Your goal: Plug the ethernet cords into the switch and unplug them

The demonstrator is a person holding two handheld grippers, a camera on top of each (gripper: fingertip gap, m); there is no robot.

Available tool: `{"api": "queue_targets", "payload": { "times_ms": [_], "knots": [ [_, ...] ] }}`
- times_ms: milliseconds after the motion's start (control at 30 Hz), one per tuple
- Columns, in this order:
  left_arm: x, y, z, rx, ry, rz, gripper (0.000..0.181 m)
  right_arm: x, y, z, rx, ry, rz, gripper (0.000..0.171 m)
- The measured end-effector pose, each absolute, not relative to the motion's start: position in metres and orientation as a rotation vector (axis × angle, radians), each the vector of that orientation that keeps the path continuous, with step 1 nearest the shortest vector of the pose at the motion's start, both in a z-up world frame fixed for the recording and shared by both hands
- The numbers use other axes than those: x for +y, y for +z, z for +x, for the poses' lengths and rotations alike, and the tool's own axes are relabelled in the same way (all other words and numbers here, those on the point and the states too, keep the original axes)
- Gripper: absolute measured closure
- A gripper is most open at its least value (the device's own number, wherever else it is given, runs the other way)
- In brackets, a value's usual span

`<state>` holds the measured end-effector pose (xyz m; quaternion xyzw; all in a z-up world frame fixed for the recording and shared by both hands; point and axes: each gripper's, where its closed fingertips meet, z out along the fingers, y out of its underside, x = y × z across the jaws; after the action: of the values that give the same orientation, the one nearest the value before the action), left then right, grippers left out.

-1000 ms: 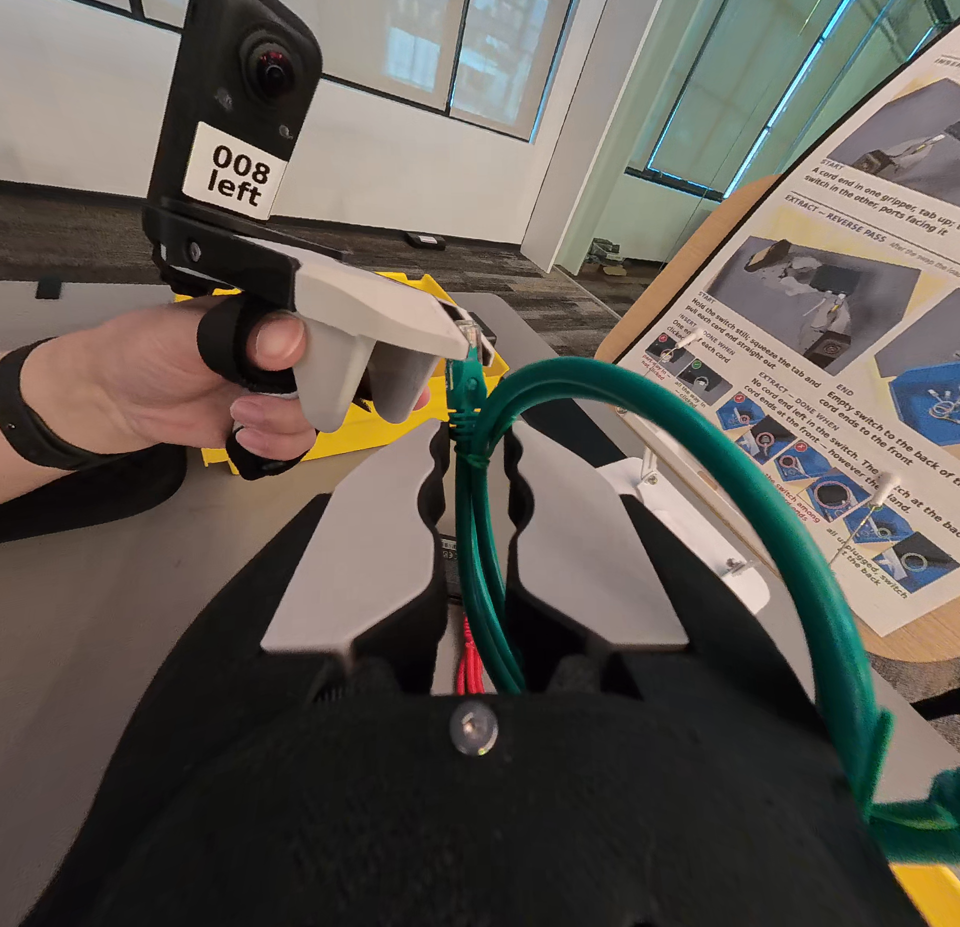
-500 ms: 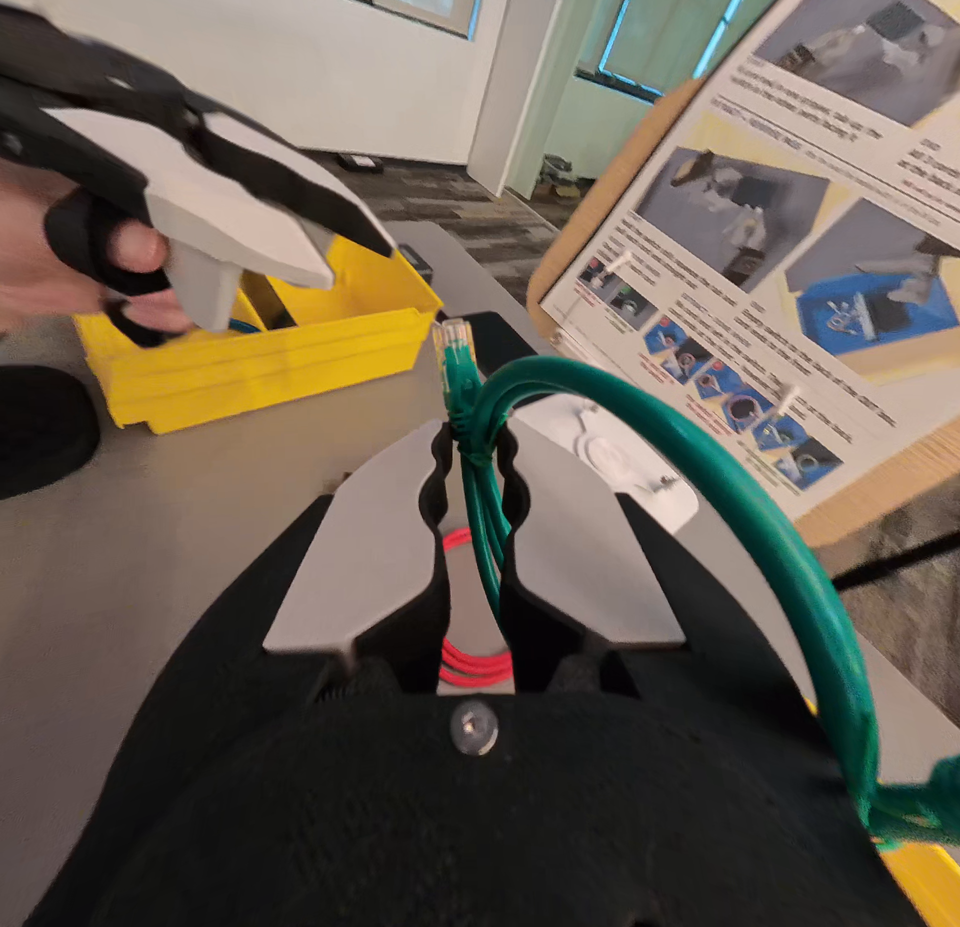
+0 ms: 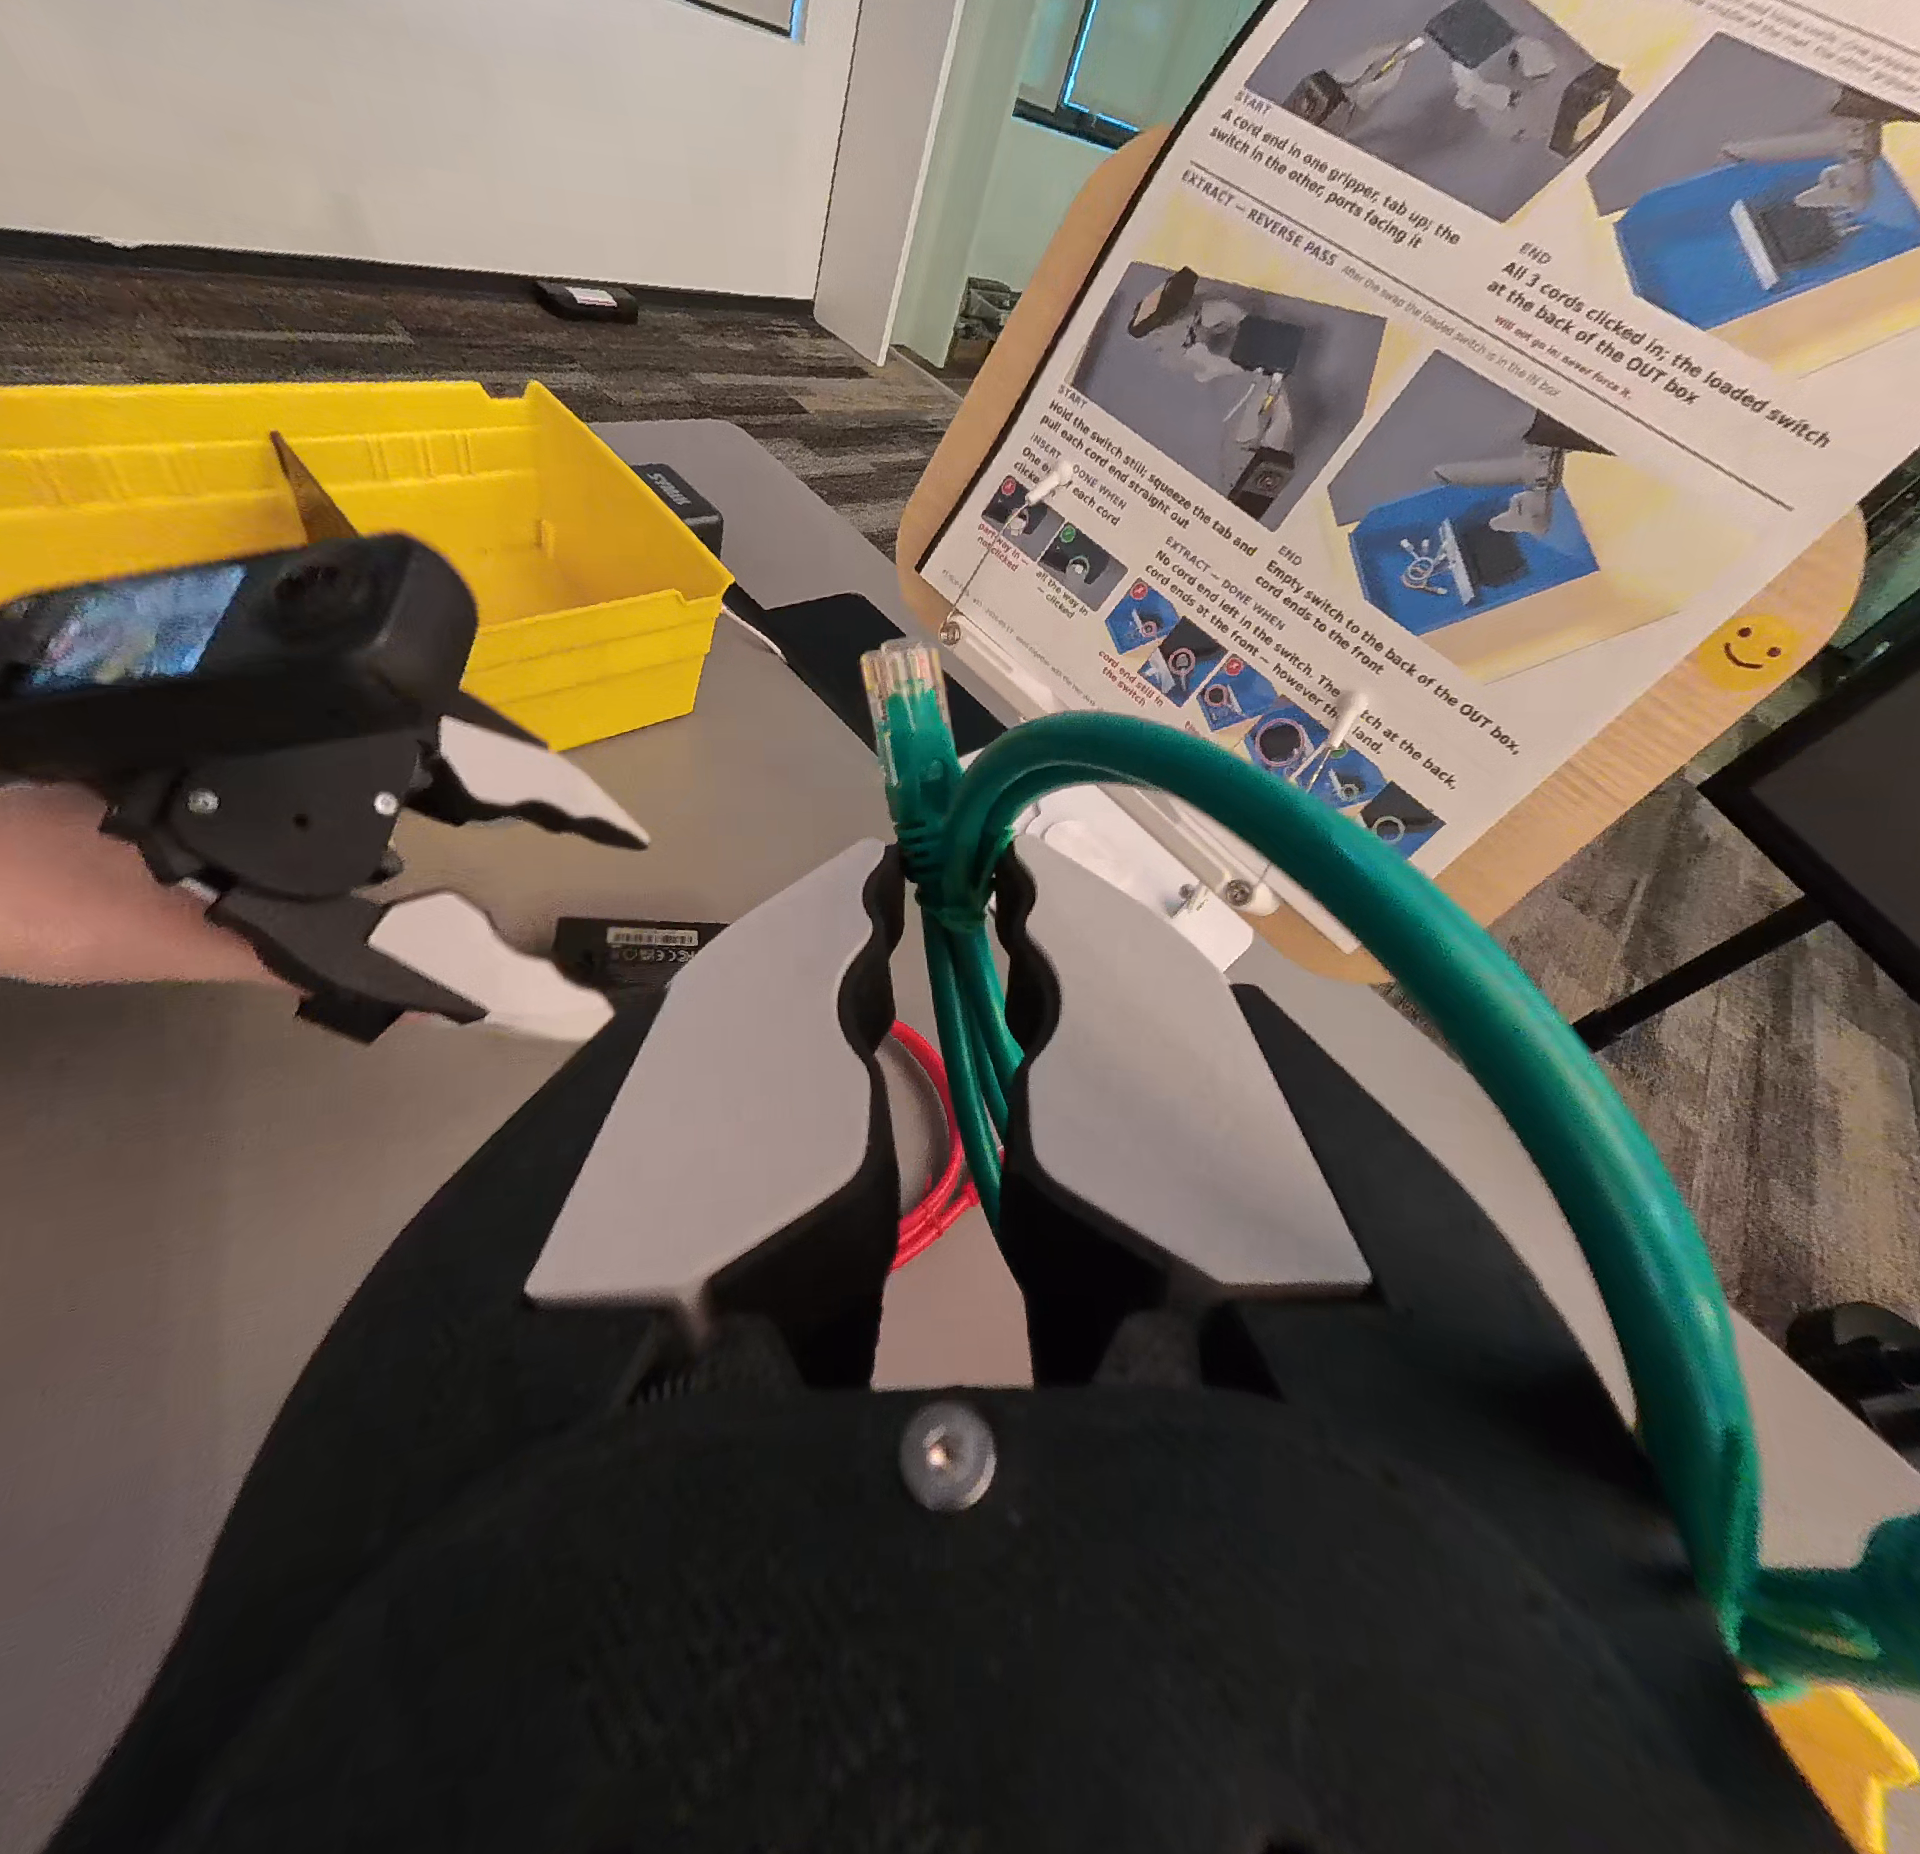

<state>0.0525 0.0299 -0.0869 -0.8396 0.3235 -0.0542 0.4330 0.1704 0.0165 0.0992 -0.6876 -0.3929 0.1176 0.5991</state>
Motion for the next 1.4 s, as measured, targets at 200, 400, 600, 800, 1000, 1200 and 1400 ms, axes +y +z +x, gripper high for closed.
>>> {"api": "queue_targets", "payload": {
  "times_ms": [200,400,600,800,1000,1200,1400],
  "knots": [
    [0.021,-0.108,0.045,0.761,-0.019,-2.029,0.100,0.011,0.107,0.171,-0.917,0.269,-1.566,0.153],
    [0.029,-0.127,0.034,0.713,-0.026,-2.097,0.101,0.007,0.110,0.170,-0.930,0.264,-1.554,0.153],
    [0.027,-0.141,0.033,0.699,-0.078,-2.157,0.106,0.007,0.111,0.172,-0.931,0.267,-1.551,0.153],
    [0.027,-0.147,0.034,0.711,-0.057,-2.166,0.114,0.008,0.110,0.175,-0.931,0.265,-1.559,0.153],
    [0.029,-0.146,0.033,0.742,-0.051,-2.150,0.123,0.011,0.107,0.177,-0.933,0.268,-1.570,0.153],
    [0.027,-0.132,0.048,0.805,-0.118,-2.150,0.124,0.014,0.102,0.178,-0.949,0.241,-1.586,0.153],
    [0.028,-0.107,0.048,0.908,0.068,-2.071,0.124,0.016,0.095,0.177,-0.966,0.253,-1.613,0.153]
  ]
}}
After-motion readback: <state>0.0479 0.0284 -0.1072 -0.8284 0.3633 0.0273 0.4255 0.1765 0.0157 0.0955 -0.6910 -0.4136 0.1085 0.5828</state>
